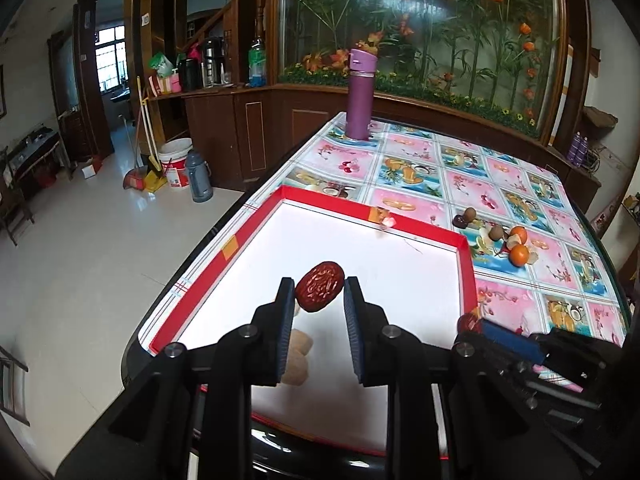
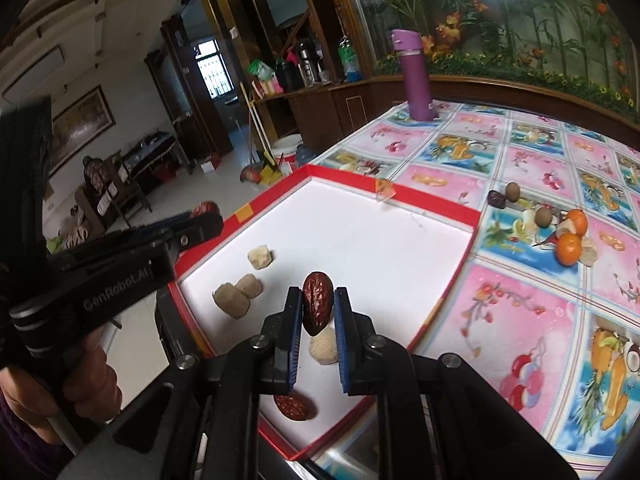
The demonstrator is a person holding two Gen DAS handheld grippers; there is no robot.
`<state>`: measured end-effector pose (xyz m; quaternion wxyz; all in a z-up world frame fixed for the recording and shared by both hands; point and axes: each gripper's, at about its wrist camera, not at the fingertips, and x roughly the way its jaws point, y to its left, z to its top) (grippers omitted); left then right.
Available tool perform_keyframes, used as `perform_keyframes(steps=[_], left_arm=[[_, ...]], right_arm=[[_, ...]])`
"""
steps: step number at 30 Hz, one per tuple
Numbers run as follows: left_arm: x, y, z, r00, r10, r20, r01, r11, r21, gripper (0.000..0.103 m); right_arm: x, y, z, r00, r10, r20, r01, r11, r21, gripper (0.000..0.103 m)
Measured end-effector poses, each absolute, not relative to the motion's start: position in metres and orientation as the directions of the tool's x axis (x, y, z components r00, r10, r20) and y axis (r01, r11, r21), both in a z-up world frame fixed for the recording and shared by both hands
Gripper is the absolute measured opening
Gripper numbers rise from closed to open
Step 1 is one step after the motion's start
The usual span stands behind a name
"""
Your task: Organize fruits
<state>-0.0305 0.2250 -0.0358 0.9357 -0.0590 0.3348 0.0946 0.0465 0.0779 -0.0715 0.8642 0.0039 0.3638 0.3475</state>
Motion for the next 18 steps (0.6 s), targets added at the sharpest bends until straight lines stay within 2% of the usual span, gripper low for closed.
perform_keyframes(steps=[18], left_arm=[[-0.023,0.253,-0.054,0.725,0.186,-0.663,-0.269,0.963,-0.025,0.027]], right_arm=[[0.035,0.106,-0.091,0.478,0.571,-0.667,-0.595,0.769,0.233,0.013]])
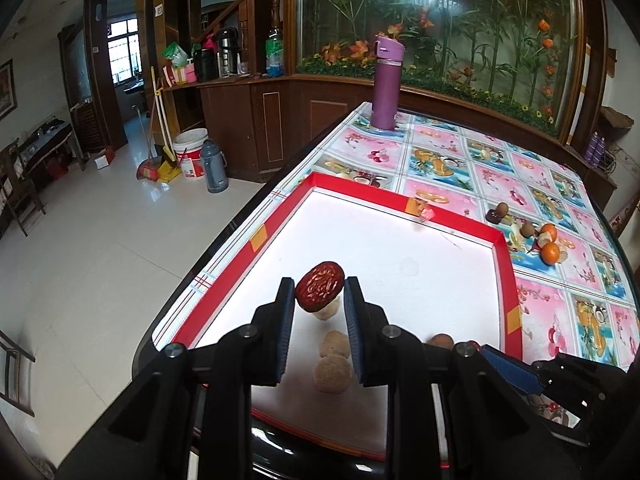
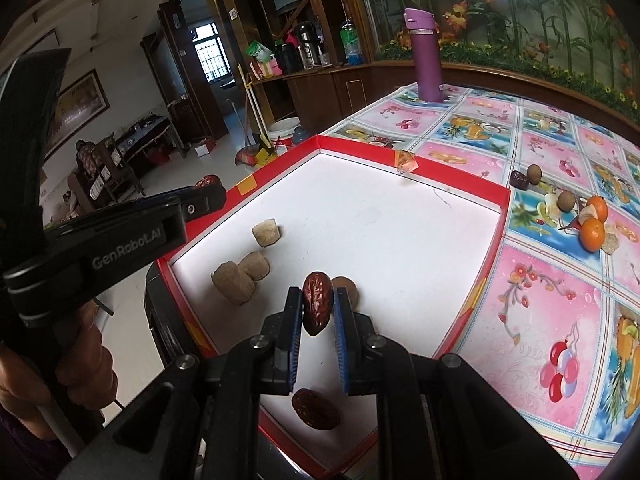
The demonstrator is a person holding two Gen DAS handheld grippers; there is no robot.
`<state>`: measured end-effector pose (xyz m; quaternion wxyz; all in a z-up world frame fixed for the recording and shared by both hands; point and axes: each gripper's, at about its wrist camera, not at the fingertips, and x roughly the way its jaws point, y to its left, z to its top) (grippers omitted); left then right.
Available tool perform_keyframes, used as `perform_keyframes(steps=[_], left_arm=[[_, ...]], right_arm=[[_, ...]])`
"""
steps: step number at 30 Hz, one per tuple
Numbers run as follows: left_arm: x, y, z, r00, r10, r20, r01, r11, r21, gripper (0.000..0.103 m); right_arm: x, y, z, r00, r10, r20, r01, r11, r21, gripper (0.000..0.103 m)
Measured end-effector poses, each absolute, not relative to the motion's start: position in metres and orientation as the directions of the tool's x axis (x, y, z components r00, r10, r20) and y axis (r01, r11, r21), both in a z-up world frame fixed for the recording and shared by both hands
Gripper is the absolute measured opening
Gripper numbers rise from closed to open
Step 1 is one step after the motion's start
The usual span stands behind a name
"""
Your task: Organize fruits
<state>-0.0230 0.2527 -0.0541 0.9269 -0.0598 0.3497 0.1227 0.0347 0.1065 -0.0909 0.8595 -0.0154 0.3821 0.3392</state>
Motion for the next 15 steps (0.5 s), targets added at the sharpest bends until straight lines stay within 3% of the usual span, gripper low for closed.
perform_keyframes(steps=[15], left_arm=[[-0.021,0.253,-0.067,0.697,0.171,-0.696,-0.234,0.972,0.004,0.027]], right_arm=[[0.035,0.101,-0.097,0.488,0.555,-0.674,-0.575,0.785,0.23,0.013]])
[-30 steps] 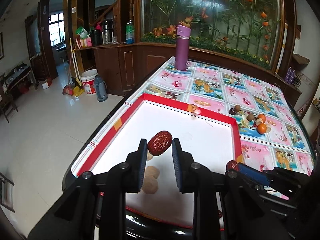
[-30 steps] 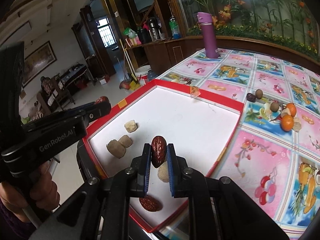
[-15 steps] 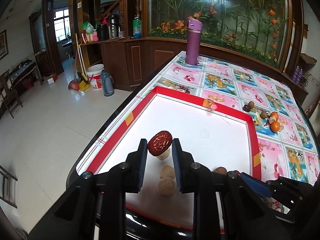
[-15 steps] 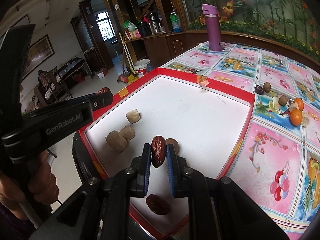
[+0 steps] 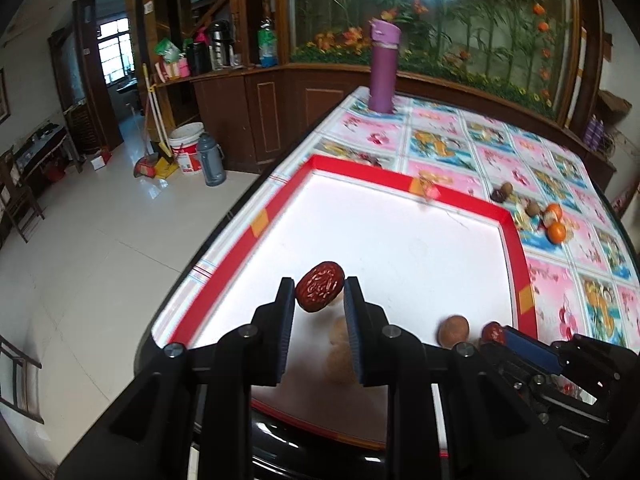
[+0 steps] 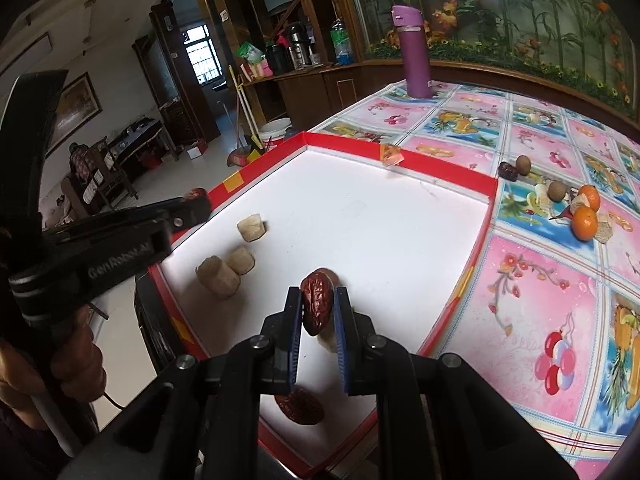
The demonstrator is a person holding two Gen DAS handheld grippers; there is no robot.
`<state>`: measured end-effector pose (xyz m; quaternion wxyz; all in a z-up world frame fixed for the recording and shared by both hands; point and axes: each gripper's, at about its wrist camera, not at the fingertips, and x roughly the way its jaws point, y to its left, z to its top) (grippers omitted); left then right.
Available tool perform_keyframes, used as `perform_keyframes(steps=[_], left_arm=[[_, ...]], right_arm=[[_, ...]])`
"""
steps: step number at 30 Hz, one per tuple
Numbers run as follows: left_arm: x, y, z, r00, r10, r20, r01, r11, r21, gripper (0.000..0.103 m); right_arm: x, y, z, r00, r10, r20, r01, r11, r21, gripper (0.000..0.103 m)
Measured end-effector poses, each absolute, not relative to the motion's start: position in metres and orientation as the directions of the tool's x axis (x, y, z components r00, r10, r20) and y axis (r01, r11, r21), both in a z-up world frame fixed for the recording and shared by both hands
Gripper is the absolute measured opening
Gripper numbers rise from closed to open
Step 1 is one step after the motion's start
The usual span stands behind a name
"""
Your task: Organize fruits
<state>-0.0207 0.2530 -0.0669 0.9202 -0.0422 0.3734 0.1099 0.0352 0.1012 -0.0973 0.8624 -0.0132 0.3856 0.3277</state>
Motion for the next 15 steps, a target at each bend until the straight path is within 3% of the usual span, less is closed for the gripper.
perform_keyframes(steps=[15], left_arm=[[-0.018,0.229,-0.082,0.664,0.165,-0.729,-0.197,0.98,0.042,0.027]], right_arm=[[0.034,0.097,-0.105,0.49,0.529,-0.693,-0.556,0.802,0.219,0.014]])
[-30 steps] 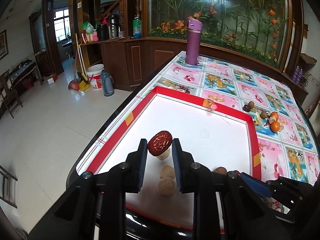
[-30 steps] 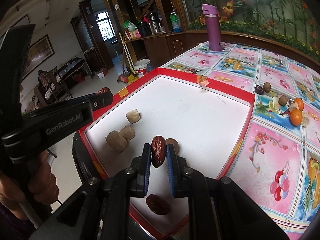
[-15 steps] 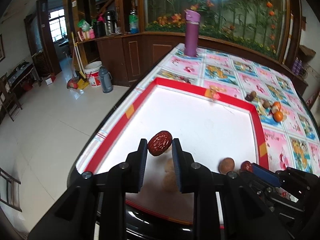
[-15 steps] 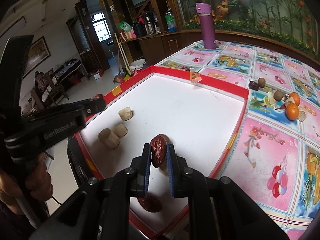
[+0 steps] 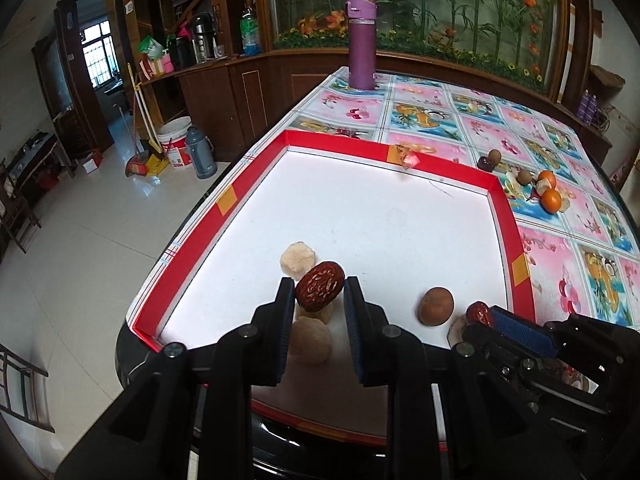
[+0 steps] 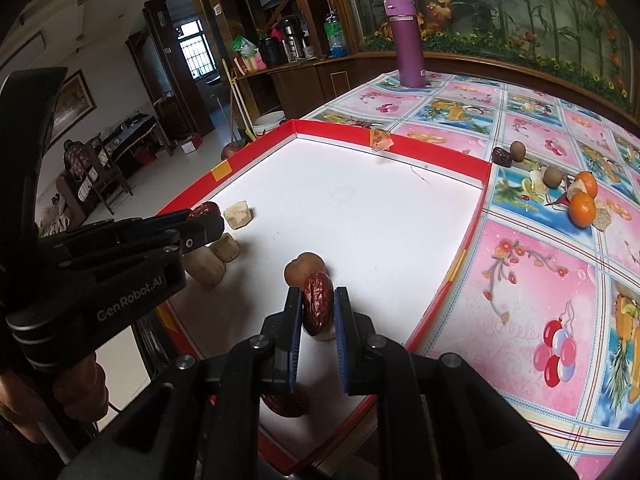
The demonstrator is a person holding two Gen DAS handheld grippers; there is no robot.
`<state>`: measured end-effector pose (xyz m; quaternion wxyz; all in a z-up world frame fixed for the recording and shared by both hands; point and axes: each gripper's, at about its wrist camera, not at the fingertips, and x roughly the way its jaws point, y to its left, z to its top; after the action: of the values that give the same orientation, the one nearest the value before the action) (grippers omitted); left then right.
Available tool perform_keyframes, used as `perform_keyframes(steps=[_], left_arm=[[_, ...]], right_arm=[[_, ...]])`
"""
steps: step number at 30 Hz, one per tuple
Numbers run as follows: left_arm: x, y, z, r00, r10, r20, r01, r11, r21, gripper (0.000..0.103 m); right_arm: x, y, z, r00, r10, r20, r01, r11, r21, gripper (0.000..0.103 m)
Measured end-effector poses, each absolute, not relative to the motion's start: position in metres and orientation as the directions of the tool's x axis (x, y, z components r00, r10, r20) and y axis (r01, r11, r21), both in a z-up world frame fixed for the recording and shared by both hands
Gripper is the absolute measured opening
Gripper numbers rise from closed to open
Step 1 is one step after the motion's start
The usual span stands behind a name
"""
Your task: Organize fruits
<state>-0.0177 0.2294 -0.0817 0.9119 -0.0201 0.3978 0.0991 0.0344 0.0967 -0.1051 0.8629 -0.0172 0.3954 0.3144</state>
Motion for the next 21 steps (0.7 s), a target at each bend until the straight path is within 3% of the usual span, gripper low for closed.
perform_keyframes(steps=[15,16,19,21], left_arm=[[-0.0165,0.2293,-0.0866,0.645,0.201,-0.737,-0.225,0.972,0.068,0.027],[-0.0162,0.2295,-0.0869,0.643,0.201,-0.739,-0.227,0.972,0.066,0.027],[-0.015,0.23,-0.0882,0.633,0.206,-0.747,-0.233,0.97,0.07,0.027],[-0.0143,0.2316,-0.0889,0.628,0.199,-0.753,-0.238,0.97,0.058,0.029]], right_arm=[[0.0332,0.0989,-0.1039,0.499,0.515,-0.697,-0.562,0.805,0.192,0.014],[0.0334,0.0991,-0.1036,0.498,0.513,-0.699,-0.563,0.805,0.189,0.016],[0.035,0.0984,-0.1041,0.496,0.499,-0.711,-0.556,0.811,0.182,0.043],[0.0356,0.0942,-0.1027,0.507,0.506,-0.698,-0.547,0.814,0.192,0.045]])
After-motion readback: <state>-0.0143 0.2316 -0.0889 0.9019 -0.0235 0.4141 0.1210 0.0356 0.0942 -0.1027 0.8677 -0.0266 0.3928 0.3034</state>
